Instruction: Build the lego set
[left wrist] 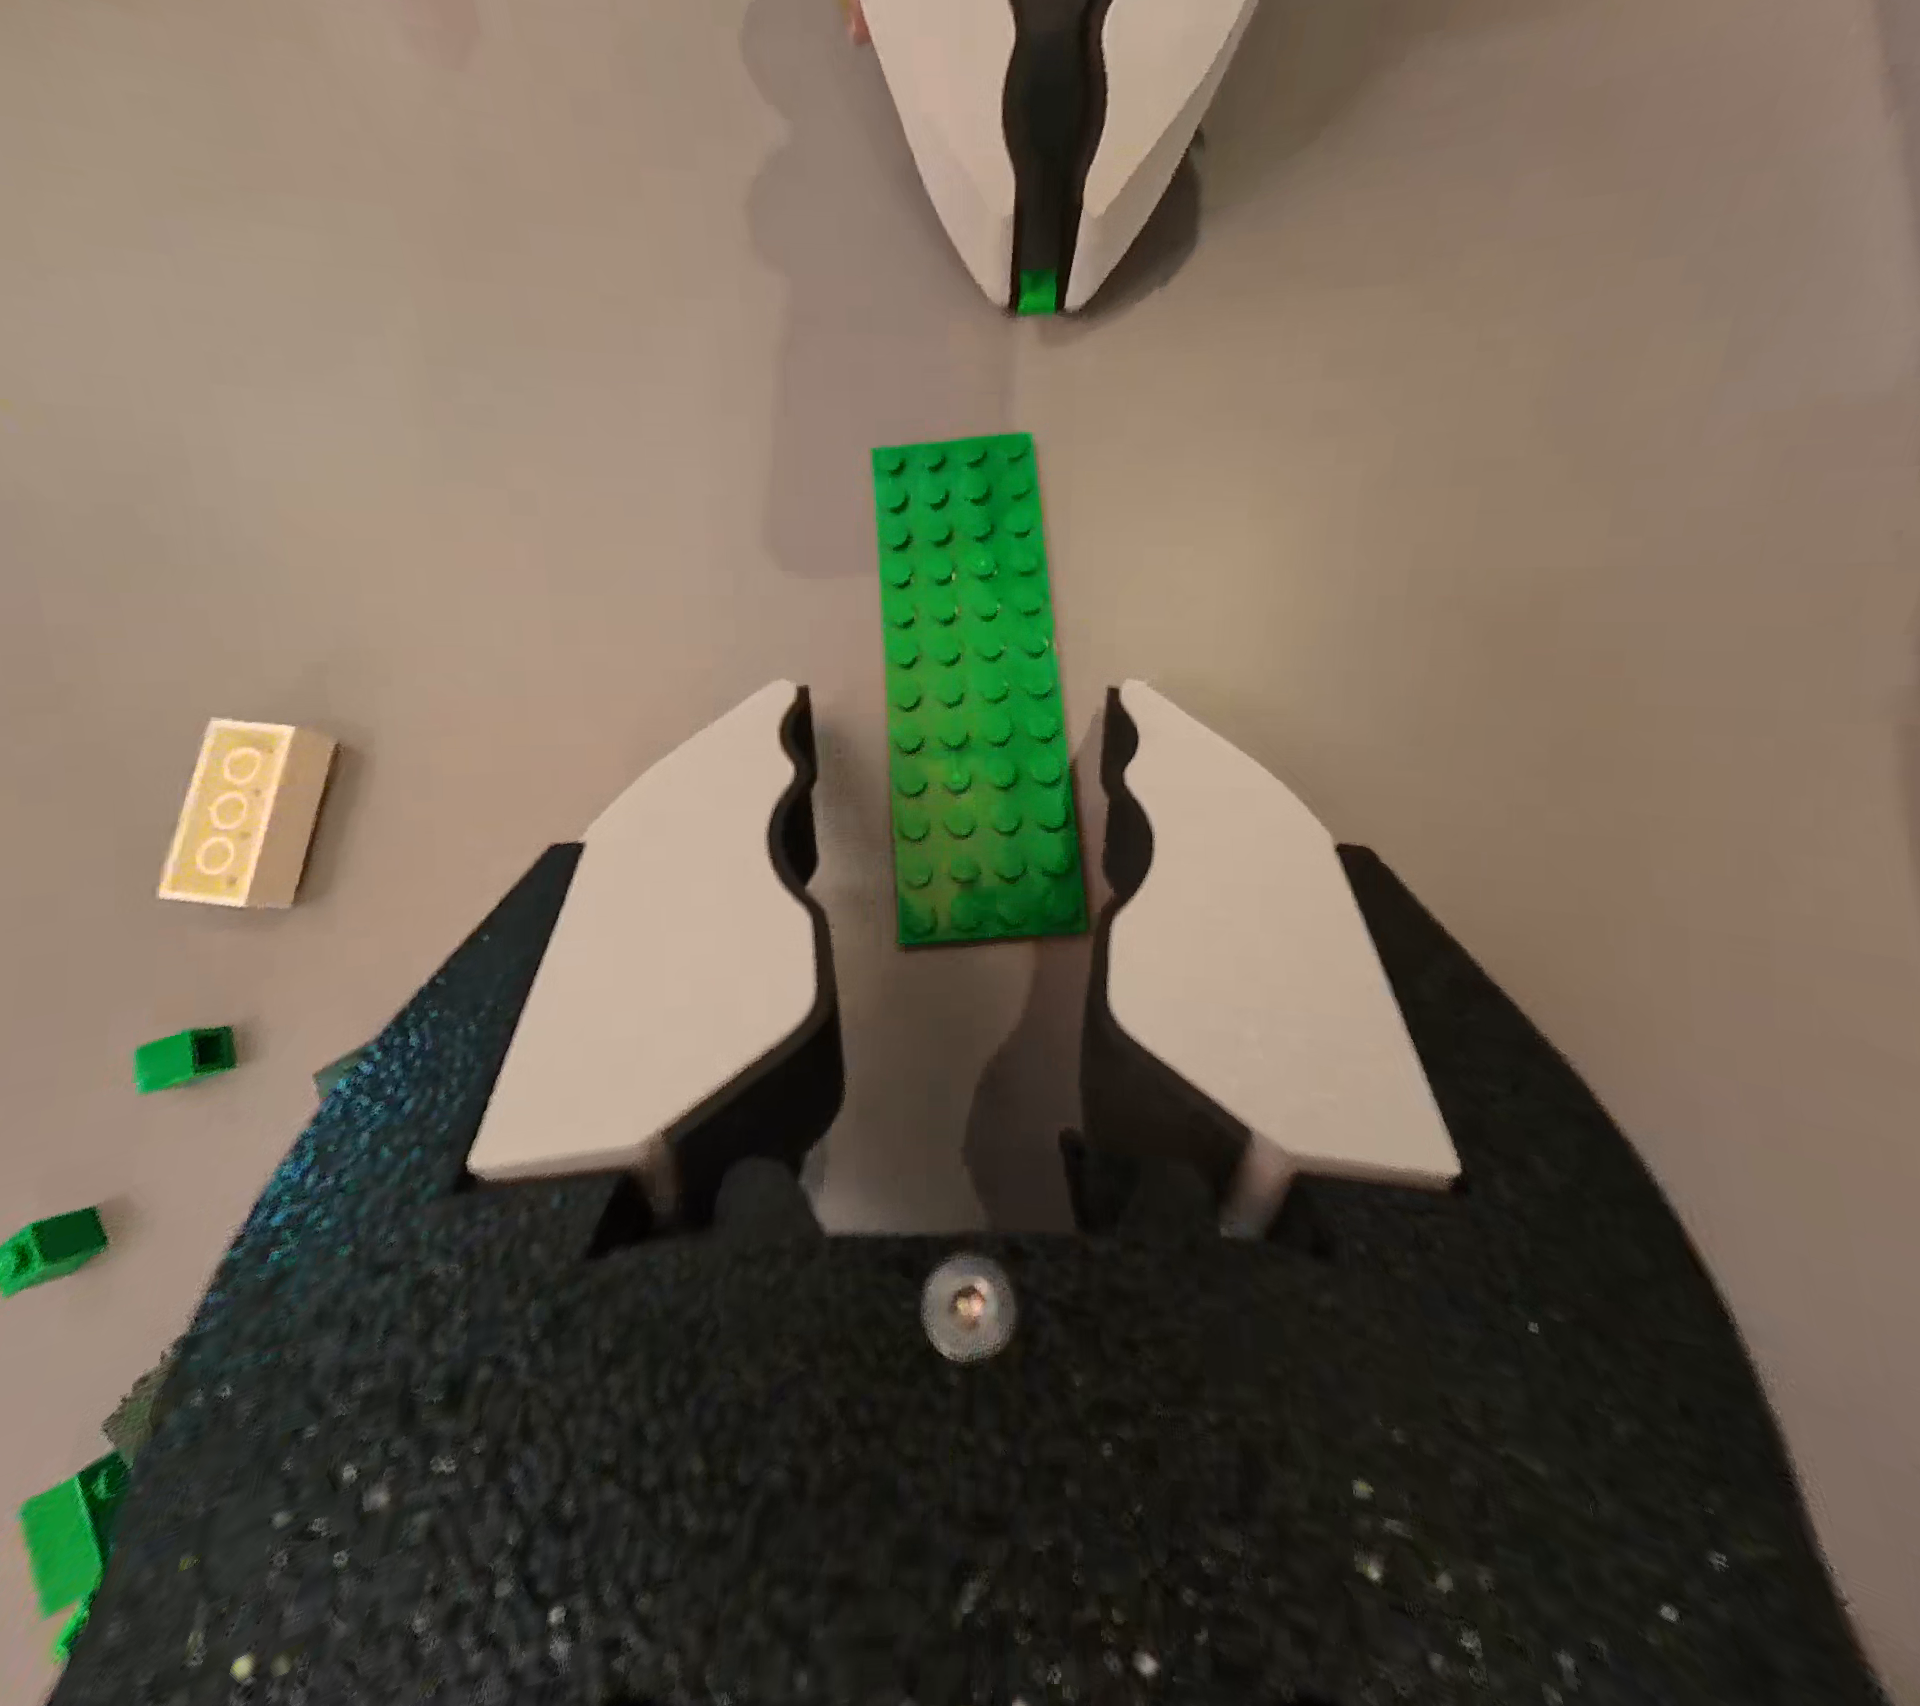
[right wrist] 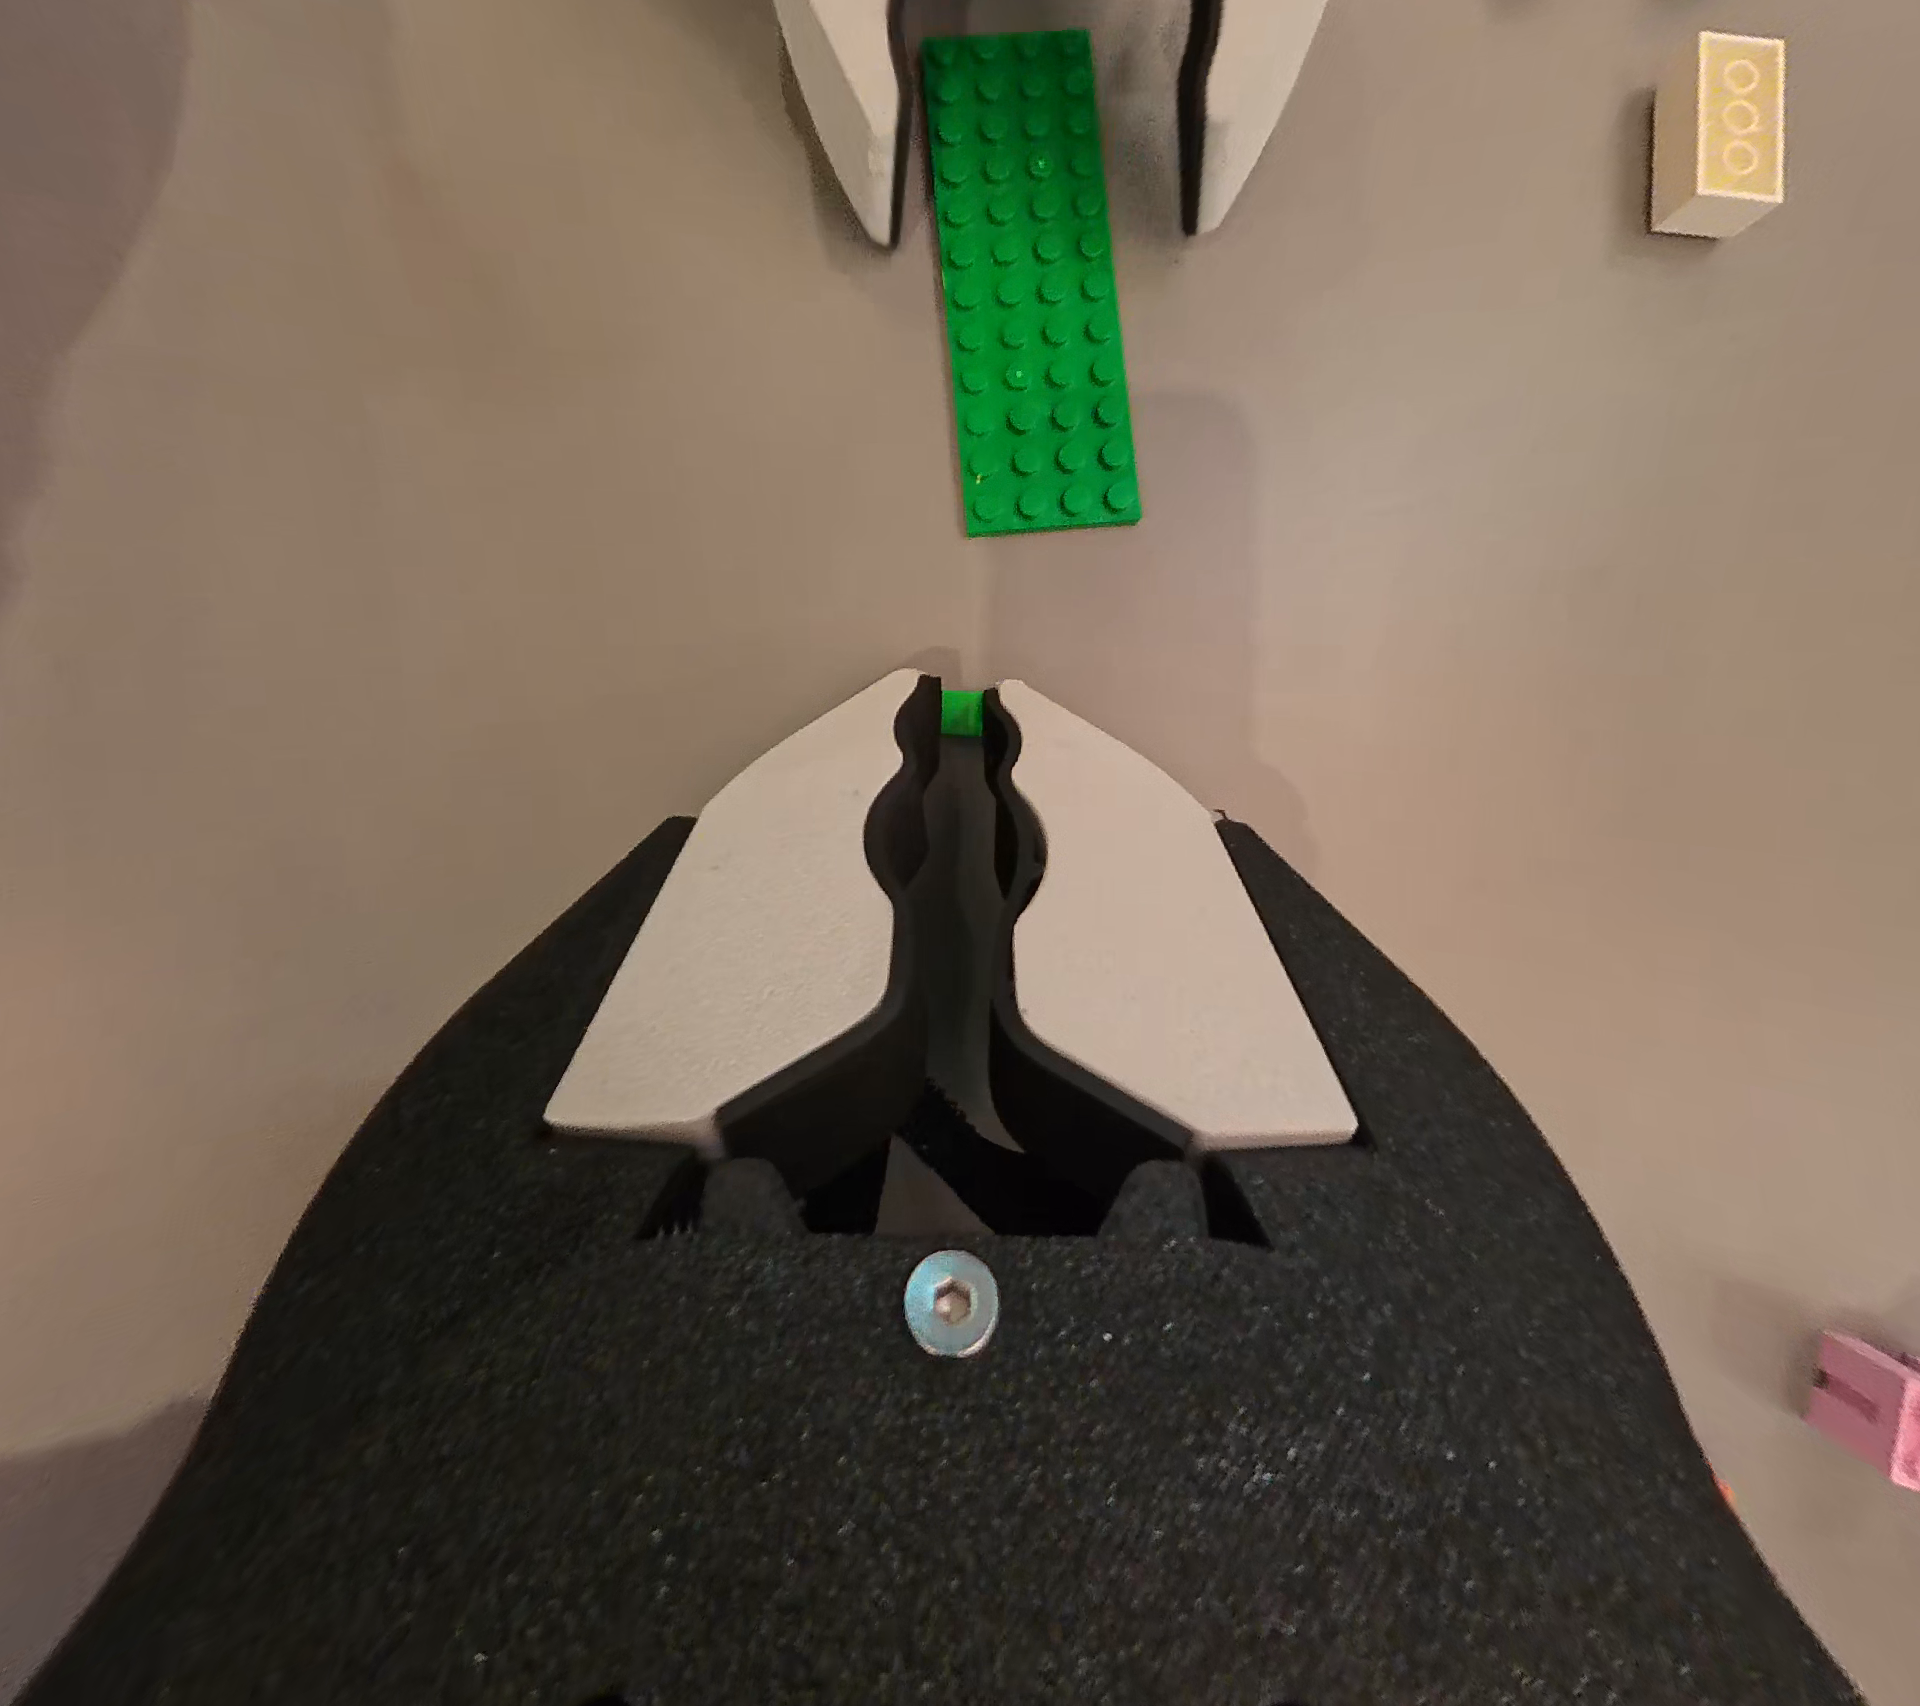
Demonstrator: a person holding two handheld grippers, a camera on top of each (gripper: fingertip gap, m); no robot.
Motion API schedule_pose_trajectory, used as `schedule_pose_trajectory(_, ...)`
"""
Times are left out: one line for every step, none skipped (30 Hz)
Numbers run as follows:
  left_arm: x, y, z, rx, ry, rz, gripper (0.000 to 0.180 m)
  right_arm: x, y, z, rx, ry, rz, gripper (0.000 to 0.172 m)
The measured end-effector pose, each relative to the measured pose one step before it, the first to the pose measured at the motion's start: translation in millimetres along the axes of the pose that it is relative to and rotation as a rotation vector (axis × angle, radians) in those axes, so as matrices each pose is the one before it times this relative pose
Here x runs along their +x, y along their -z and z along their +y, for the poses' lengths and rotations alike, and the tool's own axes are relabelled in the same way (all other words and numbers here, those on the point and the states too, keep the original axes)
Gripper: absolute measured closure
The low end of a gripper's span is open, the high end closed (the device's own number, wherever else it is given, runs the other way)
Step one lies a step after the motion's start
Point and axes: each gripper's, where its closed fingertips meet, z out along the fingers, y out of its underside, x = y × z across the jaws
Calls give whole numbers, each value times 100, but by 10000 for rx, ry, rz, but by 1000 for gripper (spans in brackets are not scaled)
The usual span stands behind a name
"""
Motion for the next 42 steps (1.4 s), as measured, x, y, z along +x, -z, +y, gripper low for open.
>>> schedule_pose_trajectory(7,-99,104,-41,38,51,130,58,-66,-46,29,7,12,164)
schedule_pose_trajectory(15,-75,66,-43,15,7,132,38,-44,-57,44,3,23,164)
schedule_pose_trajectory(4,-16,-10,9,-44,-5,133,46,-41,-67,41,-3,17,164)
schedule_pose_trajectory(30,11,-11,3,-64,3,134,26,-33,-37,31,-7,2,164)
schedule_pose_trajectory(92,-7,-7,-9,-23,42,136,16,-15,-38,10,-5,1,164)
schedule_pose_trajectory(57,-11,-2,2,-18,21,138,74,-31,-29,-13,11,-3,164)
schedule_pose_trajectory(53,15,4,28,-19,-5,139,4,15,31,-35,31,4,164)
schedule_pose_trajectory(205,-2,-27,71,-45,111,143,18,24,31,-49,39,12,164)
schedule_pose_trajectory(59,-45,-58,124,-34,4,149,32,28,16,-42,41,21,164)
schedule_pose_trajectory(-29,-22,-34,123,0,-36,149,31,38,-32,-7,35,15,164)
schedule_pose_trajectory(-10,-12,-7,107,89,6,149,8,49,-78,24,19,3,164)
schedule_pose_trajectory(-21,-28,13,116,118,19,149,19,48,-114,36,11,0,164)
schedule_pose_trajectory(-11,7,3,144,83,13,149,77,39,-112,47,5,35,164)
schedule_pose_trajectory(-22,21,21,51,12,-25,149,162,35,-160,74,-11,98,165)
schedule_pose_trajectory(0,3,-13,7,-100,-77,149,176,46,-205,102,-19,109,165)
schedule_pose_trajectory(21,17,-27,16,-112,-84,149,117,55,-196,107,-18,64,165)
schedule_pose_trajectory(29,11,-3,14,-86,-60,150,91,25,-152,71,-22,48,165)
schedule_pose_trajectory(26,24,-20,7,-34,-27,150,149,-17,-24,-7,-33,82,165)
schedule_pose_trajectory(23,-6,1,5,-7,-7,150,183,-48,38,-48,-22,88,165)
schedule_pose_trajectory(-3,15,-25,0,12,10,150,35,-28,28,-29,21,7,165)
schedule_pose_trajectory(16,-5,-3,0,12,12,150,-1,-42,-96,23,40,-4,165)
schedule_pose_trajectory(-2,-25,11,-2,18,17,150,9,-13,-196,48,27,2,165)
schedule_pose_trajectory(-14,-12,10,-2,26,19,150,-69,-35,-222,50,10,-56,165)
schedule_pose_trajectory(-16,-24,-1,-2,18,13,150,-114,-33,-286,56,6,-75,165)
schedule_pose_trajectory(-6,20,-8,-1,1,1,150,-113,-53,-272,29,42,-50,165)
schedule_pose_trajectory(-8,5,3,1,-9,-8,150,-68,-60,-230,-30,87,5,165)
schedule_pose_trajectory(1,5,3,0,-4,-3,150,-76,-97,-132,-79,116,-5,165)
schedule_pose_trajectory(30,22,3,-1,4,3,150,-106,-111,-158,-39,118,-23,165)
schedule_pose_trajectory(2,-5,-2,1,15,11,150,-145,-141,-173,-3,87,-71,165)
schedule_pose_trajectory(18,21,-5,-2,20,19,150,-101,-184,-127,-12,31,-74,165)
schedule_pose_trajectory(6,8,10,-2,14,12,150,-77,-151,-27,-64,-4,-71,165)
schedule_pose_trajectory(-4,-21,-2,-2,2,3,150,-129,-157,-1,-79,0,-107,165)
schedule_pose_trajectory(-11,-11,-8,0,-6,-4,150,-94,-133,20,-71,30,-80,165)
schedule_pose_trajectory(14,22,3,-1,-6,-4,150,-44,-140,77,-96,67,-29,165)
schedule_pose_trajectory(-12,1,-12,1,-2,-2,150,-10,-162,80,-95,83,-15,165)
schedule_pose_trajectory(3,-7,7,0,1,1,150,55,-171,6,-72,62,45,165)
schedule_pose_trajectory(3,-1,12,1,4,4,150,39,-59,68,-51,45,26,165)
schedule_pose_trajectory(-11,-9,8,-1,5,5,150,-51,-57,-8,-29,20,-21,165)
schedule_pose_trajectory(-18,-24,-16,-2,6,3,150,-31,-42,1,-18,-2,-34,165)
schedule_pose_trajectory(-15,-20,-1,-1,5,4,150,-33,-33,-23,-13,-5,-30,165)
schedule_pose_trajectory(-15,0,14,1,3,1,150,-21,-63,-27,-23,3,-27,165)
schedule_pose_trajectory(11,-1,11,0,1,1,150,7,-45,13,-28,25,-3,164)
